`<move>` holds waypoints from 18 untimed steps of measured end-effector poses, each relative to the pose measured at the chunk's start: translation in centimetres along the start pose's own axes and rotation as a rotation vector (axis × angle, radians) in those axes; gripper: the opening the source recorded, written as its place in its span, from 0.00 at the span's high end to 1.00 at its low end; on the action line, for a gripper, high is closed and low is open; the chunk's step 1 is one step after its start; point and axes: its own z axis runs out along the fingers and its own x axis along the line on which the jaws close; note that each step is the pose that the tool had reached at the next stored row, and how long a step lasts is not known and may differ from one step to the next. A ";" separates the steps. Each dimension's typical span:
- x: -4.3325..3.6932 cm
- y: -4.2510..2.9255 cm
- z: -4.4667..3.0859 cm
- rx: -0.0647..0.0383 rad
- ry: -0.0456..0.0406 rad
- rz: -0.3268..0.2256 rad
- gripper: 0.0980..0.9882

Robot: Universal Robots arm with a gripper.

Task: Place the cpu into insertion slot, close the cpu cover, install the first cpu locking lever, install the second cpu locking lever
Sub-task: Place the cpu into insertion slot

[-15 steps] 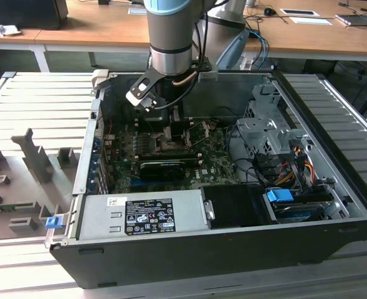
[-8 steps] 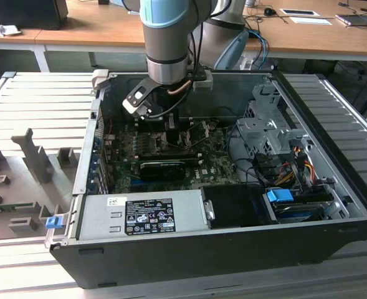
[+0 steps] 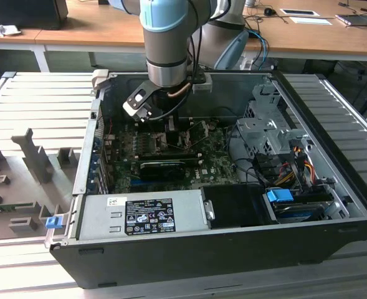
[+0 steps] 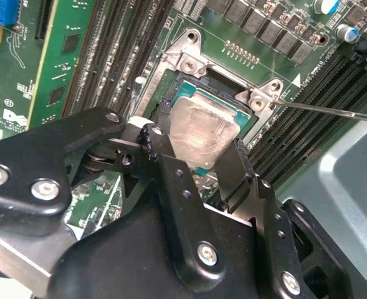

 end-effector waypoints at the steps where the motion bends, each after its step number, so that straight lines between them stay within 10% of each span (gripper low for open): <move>1: 0.03 0.00 0.09 0.000 0.0000 0.000 0.52; 18: 0.00 0.03 0.33 0.000 -0.0056 0.000 0.43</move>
